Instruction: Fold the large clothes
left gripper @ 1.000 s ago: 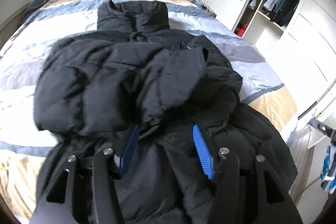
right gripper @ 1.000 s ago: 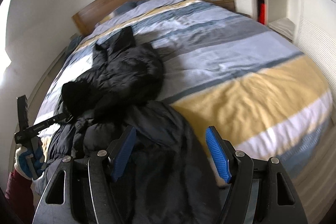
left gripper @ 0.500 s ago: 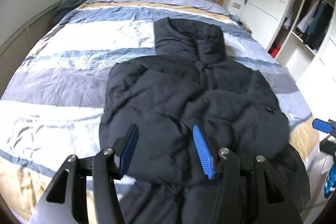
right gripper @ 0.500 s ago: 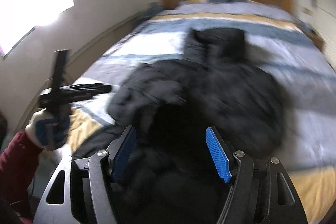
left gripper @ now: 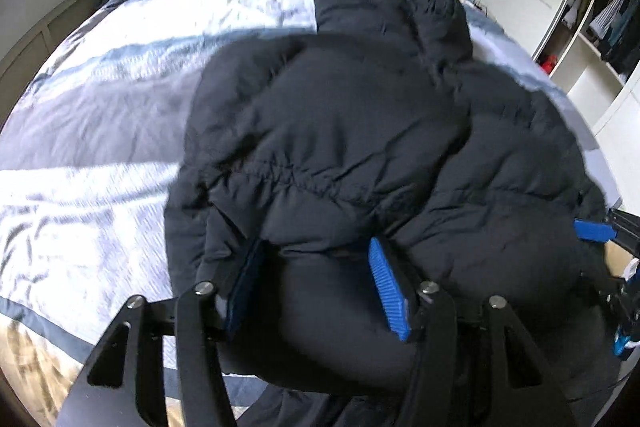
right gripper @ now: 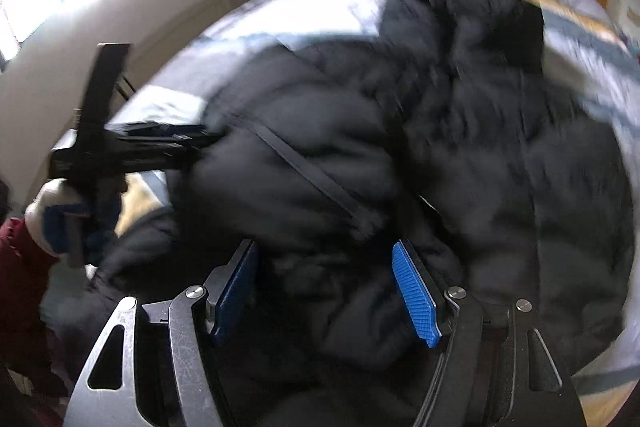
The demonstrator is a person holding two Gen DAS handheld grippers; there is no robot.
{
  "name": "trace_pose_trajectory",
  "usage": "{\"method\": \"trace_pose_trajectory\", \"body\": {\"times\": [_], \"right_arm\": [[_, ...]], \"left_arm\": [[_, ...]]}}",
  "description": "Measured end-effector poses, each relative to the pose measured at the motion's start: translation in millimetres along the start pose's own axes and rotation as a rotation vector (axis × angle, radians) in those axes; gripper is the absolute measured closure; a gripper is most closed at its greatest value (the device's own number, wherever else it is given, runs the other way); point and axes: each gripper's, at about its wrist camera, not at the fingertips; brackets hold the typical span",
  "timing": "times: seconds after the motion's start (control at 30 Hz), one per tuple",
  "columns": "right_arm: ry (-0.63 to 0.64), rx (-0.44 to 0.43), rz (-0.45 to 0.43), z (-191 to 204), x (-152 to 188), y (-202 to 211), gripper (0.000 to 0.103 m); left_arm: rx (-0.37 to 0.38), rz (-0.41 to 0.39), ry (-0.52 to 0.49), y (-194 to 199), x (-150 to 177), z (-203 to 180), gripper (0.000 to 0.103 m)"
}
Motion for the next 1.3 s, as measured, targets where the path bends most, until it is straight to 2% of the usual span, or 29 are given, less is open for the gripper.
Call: {"method": "trace_pose_trajectory", "body": {"times": [0.17,0.3,0.4,0.47,0.57,0.67,0.83,1.07,1.2,1.3], "right_arm": [[-0.029,-0.019,0.02,-8,14,-11,0.034],[-0.045,0.005,-0.019,-10,16,9,0.035],[-0.068,0.042,0.003,-14,22,9,0.035],[-0.076,0.073,0.021,-15,28,10,0.035],[-0.106,0.081,0.011,-20,35,24,0.035],[-0.119,0.098,-0.015,-28,42,46,0.035],[-0.181,0.139,-0.095,-60,47,98,0.035],[-0.207,0.225,-0.177,-111,36,152,0.029],[-0.208,0.28,-0.19,-146,8,163,0.027],[-0.22,0.287,-0.202,-169,-21,163,0.023]], "left_arm": [[-0.033,0.006,0.033,-2,6,-3,0.042],[-0.022,-0.027,0.032,21,15,-15,0.042],[-0.062,0.03,0.011,18,26,-24,0.042],[-0.077,0.037,0.019,22,31,-29,0.042],[-0.047,0.01,0.044,46,35,-35,0.042],[-0.058,-0.007,0.016,73,33,-43,0.042],[-0.036,-0.07,0.01,131,19,-48,0.042],[-0.049,-0.136,0.089,180,-29,-30,0.042],[-0.061,-0.161,0.11,193,-79,-16,0.035],[-0.092,-0.152,0.101,188,-128,-8,0.034]]}}
Point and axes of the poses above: each gripper's, at about its wrist camera, not at the fingertips, and y roughly against the way its jaws point, z to its left, x to its underside, and after that the axes turned 12 degrees about x, right-handed
